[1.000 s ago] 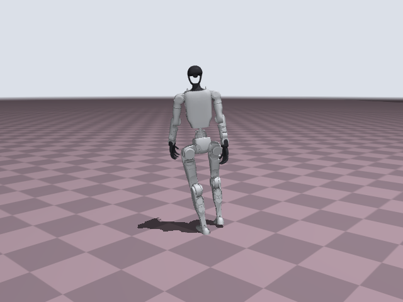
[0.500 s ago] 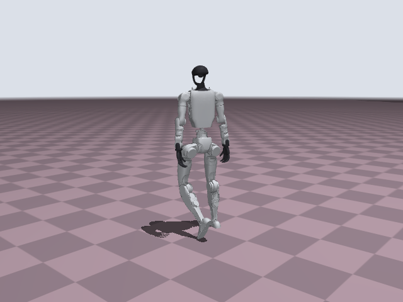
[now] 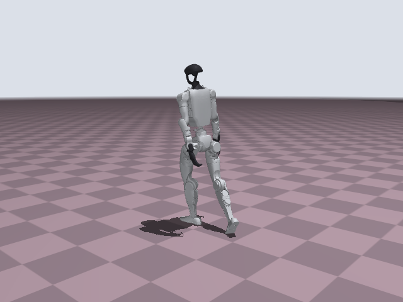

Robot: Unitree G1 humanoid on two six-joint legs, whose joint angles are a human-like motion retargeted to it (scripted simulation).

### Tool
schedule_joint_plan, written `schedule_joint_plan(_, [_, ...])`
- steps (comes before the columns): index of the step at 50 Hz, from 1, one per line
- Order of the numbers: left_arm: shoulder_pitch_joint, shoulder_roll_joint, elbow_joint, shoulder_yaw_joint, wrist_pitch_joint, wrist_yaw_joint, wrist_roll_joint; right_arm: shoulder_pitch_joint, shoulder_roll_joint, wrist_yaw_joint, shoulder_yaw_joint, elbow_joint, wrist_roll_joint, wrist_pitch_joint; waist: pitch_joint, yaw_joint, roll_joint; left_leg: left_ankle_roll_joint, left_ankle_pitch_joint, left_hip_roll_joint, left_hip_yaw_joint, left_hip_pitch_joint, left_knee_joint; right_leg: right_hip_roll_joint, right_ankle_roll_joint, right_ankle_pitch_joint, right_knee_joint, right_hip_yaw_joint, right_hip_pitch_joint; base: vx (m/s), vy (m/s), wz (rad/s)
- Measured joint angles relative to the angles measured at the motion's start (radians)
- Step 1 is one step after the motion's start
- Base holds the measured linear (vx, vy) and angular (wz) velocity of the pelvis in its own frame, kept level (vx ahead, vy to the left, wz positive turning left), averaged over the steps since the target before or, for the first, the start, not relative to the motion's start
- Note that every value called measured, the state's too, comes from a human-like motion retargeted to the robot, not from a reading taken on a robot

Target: Walk run

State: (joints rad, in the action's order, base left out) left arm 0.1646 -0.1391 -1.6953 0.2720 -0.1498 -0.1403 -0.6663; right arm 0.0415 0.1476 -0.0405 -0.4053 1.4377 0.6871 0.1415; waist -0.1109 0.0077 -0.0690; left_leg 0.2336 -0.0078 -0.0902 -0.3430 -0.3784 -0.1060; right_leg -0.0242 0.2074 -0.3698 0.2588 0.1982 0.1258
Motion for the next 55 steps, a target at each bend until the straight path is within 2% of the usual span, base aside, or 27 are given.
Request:
schedule_joint_plan(3, [-0.073, -0.023, 0.016, 0.000, 0.000, 0.037, 0.060, -0.062, -0.013, 0.034, 0.016, 0.075, 0.036, -0.012, 0.004, -0.052, 0.062, -0.013, -0.046, 0.040, 0.034, 0.085, 0.002, -0.077, 0.042, -0.142, 0.267, -0.008, -0.104, 0.74, 0.01, 1.26])
schedule_joint_plan(4, [-0.105, -0.031, 0.030, -0.001, 0.000, 0.042, 0.082, -0.080, -0.015, 0.029, 0.018, 0.099, 0.046, -0.020, 0.006, -0.054, 0.078, -0.019, -0.058, 0.051, 0.050, 0.107, 0.006, -0.091, 0.046, -0.134, 0.337, -0.016, -0.140, 0.71, -0.01, 0.88])
schedule_joint_plan(5, [-0.139, -0.038, 0.046, -0.003, 0.000, 0.046, 0.104, -0.096, -0.017, 0.019, 0.018, 0.121, 0.056, -0.031, 0.008, -0.051, 0.094, -0.025, -0.069, 0.064, 0.069, 0.125, 0.009, -0.105, 0.046, -0.103, 0.392, -0.031, -0.175, 0.73, 0.00, 0.80])
schedule_joint_plan(7, [-0.212, -0.046, 0.094, -0.010, -0.006, 0.037, 0.123, -0.132, -0.024, -0.007, 0.004, 0.155, 0.061, -0.049, 0.018, -0.054, 0.115, -0.035, -0.085, 0.065, 0.111, 0.159, 0.013, -0.107, 0.017, 0.040, 0.484, -0.064, -0.256, 0.64, 0.01, 1.04])
schedule_joint_plan(9, [-0.271, -0.044, 0.157, -0.027, -0.025, 0.024, 0.126, -0.179, -0.033, -0.021, -0.008, 0.181, 0.043, -0.047, 0.023, -0.067, 0.134, -0.044, -0.095, 0.064, 0.144, 0.197, 0.023, -0.097, -0.022, 0.129, 0.483, -0.084, -0.313, 0.57, 0.02, 1.54])
schedule_joint_plan(12, [-0.350, -0.043, 0.256, -0.072, -0.066, 0.002, 0.128, -0.246, -0.042, -0.041, -0.015, 0.210, 0.003, -0.033, 0.030, -0.127, 0.160, -0.044, -0.105, 0.040, 0.257, 0.240, 0.030, -0.018, -0.079, 0.242, 0.378, -0.054, -0.377, 0.68, -0.02, 2.14])
schedule_joint_plan(16, [-0.437, -0.057, 0.367, -0.124, -0.123, -0.010, 0.105, -0.290, -0.048, -0.061, -0.024, 0.237, -0.004, -0.046, 0.048, -0.187, 0.140, -0.038, -0.136, -0.030, 0.379, 0.300, 0.023, 0.137, -0.112, 0.248, 0.095, -0.003, -0.419, 0.62, -0.13, 1.76])
schedule_joint_plan(18, [-0.464, -0.066, 0.404, -0.144, -0.143, 0.001, 0.088, -0.294, -0.047, -0.068, -0.022, 0.249, 0.001, -0.052, 0.061, -0.202, 0.122, -0.041, -0.154, -0.059, 0.424, 0.341, 0.021, 0.173, -0.127, 0.279, -0.038, -0.015, -0.444, 0.60, -0.20, 1.26])
schedule_joint_plan(20, [-0.476, -0.072, 0.424, -0.156, -0.157, 0.021, 0.068, -0.292, -0.043, -0.074, -0.018, 0.251, 0.010, -0.057, 0.074, -0.207, 0.116, -0.051, -0.172, -0.069, 0.460, 0.389, 0.024, 0.159, -0.141, 0.314, -0.162, -0.088, -0.478, 0.61, -0.23, 0.85])
schedule_joint_plan(23, [-0.471, -0.077, 0.406, -0.151, -0.164, 0.044, 0.040, -0.274, -0.030, -0.068, -0.011, 0.233, 0.027, -0.057, 0.085, -0.189, 0.116, -0.066, -0.198, -0.069, 0.473, 0.444, 0.023, 0.117, -0.029, 0.352, -0.309, -0.220, -0.512, 0.62, -0.26, 0.22])
schedule_joint_plan(24, [-0.466, -0.079, 0.386, -0.147, -0.161, 0.047, 0.032, -0.262, -0.023, -0.063, -0.008, 0.224, 0.030, -0.059, 0.089, -0.183, 0.116, -0.070, -0.204, -0.070, 0.473, 0.459, 0.018, 0.108, -0.017, 0.355, -0.319, -0.230, -0.516, 0.62, -0.27, -0.04])
schedule_joint_plan(25, [-0.460, -0.080, 0.362, -0.142, -0.156, 0.048, 0.024, -0.249, -0.016, -0.057, -0.006, 0.215, 0.032, -0.061, 0.093, -0.181, 0.116, -0.072, -0.210, -0.072, 0.475, 0.472, 0.010, 0.102, -0.015, 0.355, -0.315, -0.225, -0.519, 0.71, -0.32, 0.12])
schedule_joint_plan(27, [-0.436, -0.080, 0.291, -0.134, -0.139, 0.047, 0.010, -0.220, -0.001, -0.040, -0.009, 0.191, 0.035, -0.070, 0.089, -0.193, 0.113, -0.087, -0.201, -0.082, 0.486, 0.489, -0.007, 0.082, -0.089, 0.351, -0.258, -0.248, -0.520, 0.69, -0.27, 0.54])
schedule_joint_plan(28, [-0.422, -0.078, 0.248, -0.134, -0.127, 0.045, 0.001, -0.208, 0.005, -0.030, -0.018, 0.178, 0.034, -0.075, 0.083, -0.216, 0.119, -0.100, -0.187, -0.080, 0.508, 0.495, -0.021, 0.082, -0.124, 0.343, -0.233, -0.222, -0.518, 0.69, -0.24, 1.31])
schedule_joint_plan(29, [-0.405, -0.076, 0.200, -0.135, -0.111, 0.038, -0.012, -0.199, 0.010, -0.019, -0.028, 0.163, 0.030, -0.078, 0.077, -0.247, 0.126, -0.117, -0.165, -0.078, 0.539, 0.500, -0.040, 0.088, -0.133, 0.313, -0.223, -0.190, -0.507, 0.72, -0.26, 1.82])
schedule_joint_plan(30, [-0.388, -0.074, 0.152, -0.137, -0.093, 0.029, -0.027, -0.192, 0.014, -0.007, -0.039, 0.148, 0.024, -0.080, 0.069, -0.283, 0.134, -0.136, -0.139, -0.075, 0.574, 0.503, -0.063, 0.098, -0.129, 0.271, -0.220, -0.154, -0.493, 0.84, -0.38, 1.82])
schedule_joint_plan(32, [-0.340, -0.071, 0.072, -0.137, -0.036, 0.012, -0.068, -0.181, 0.017, 0.011, -0.050, 0.126, -0.014, -0.071, 0.046, -0.315, 0.148, -0.196, -0.036, -0.063, 0.599, 0.494, -0.122, 0.086, -0.123, 0.260, -0.205, -0.197, -0.464, 0.89, -0.48, 1.17])
schedule_joint_plan(35, [-0.233, -0.040, 0.001, -0.130, 0.051, 0.031, -0.140, -0.157, 0.026, 0.014, -0.068, 0.135, -0.116, -0.056, 0.021, -0.291, 0.161, -0.336, 0.217, -0.034, 0.574, 0.445, -0.282, 0.085, -0.163, 0.305, -0.166, -0.175, -0.427, 0.87, -0.41, 0.48])
schedule_joint_plan(38, [-0.120, -0.018, -0.005, -0.122, 0.058, 0.040, -0.133, -0.094, 0.043, -0.028, -0.069, 0.162, -0.189, -0.063, -0.003, -0.261, 0.109, -0.480, 0.390, -0.040, 0.455, 0.321, -0.538, 0.111, -0.222, 0.334, -0.174, -0.149, -0.381, 0.73, -0.34, 0.35])
schedule_joint_plan(39, [-0.089, -0.013, -0.005, -0.116, 0.051, 0.027, -0.125, -0.071, 0.045, -0.034, -0.068, 0.163, -0.199, -0.069, -0.008, -0.263, 0.097, -0.492, 0.426, -0.032, 0.423, 0.276, -0.613, 0.114, -0.235, 0.350, -0.173, -0.140, -0.366, 0.55, -0.30, 0.74])
schedule_joint_plan(40, [-0.060, -0.006, -0.005, -0.111, 0.042, 0.010, -0.117, -0.047, 0.045, -0.036, -0.068, 0.162, -0.205, -0.077, -0.010, -0.267, 0.088, -0.489, 0.456, -0.019, 0.396, 0.230, -0.683, 0.114, -0.245, 0.370, -0.172, -0.134, -0.350, 0.65, -0.33, 1.02])
schedule_joint_plan(44, [0.019, 0.024, 0.008, -0.068, 0.043, -0.011, -0.113, 0.017, 0.041, -0.014, -0.054, 0.097, -0.191, -0.065, 0.010, -0.222, 0.057, -0.326, 0.282, 0.021, 0.304, 0.064, -0.801, 0.115, -0.262, 0.408, -0.192, -0.090, -0.273, 0.49, -0.27, 0.47])
schedule_joint_plan(47, [0.053, 0.036, 0.007, -0.029, 0.041, 0.015, -0.101, 0.039, 0.035, -0.003, -0.015, 0.014, -0.173, -0.038, 0.025, -0.146, 0.025, -0.269, 0.171, 0.044, 0.232, -0.051, -0.752, 0.095, -0.280, 0.430, -0.207, -0.100, -0.229, 0.49, -0.28, -0.20])
schedule_joint_plan(50, [0.068, 0.044, 0.002, -0.013, 0.042, 0.010, -0.067, 0.059, 0.038, 0.011, 0.003, -0.054, -0.137, -0.010, 0.042, -0.104, 0.028, -0.241, 0.110, 0.058, 0.207, -0.112, -0.560, 0.058, -0.292, 0.463, -0.220, -0.071, -0.181, 0.66, -0.28, 0.23])
schedule_joint_plan(55, [0.067, 0.070, 0.004, 0.031, 0.024, -0.012, -0.032, 0.094, 0.050, 0.017, 0.030, -0.086, -0.085, 0.009, 0.074, -0.047, 0.045, -0.173, 0.112, 0.081, 0.130, -0.147, -0.132, -0.006, -0.304, 0.516, -0.232, -0.055, -0.092, 0.59, -0.19, 0.00])
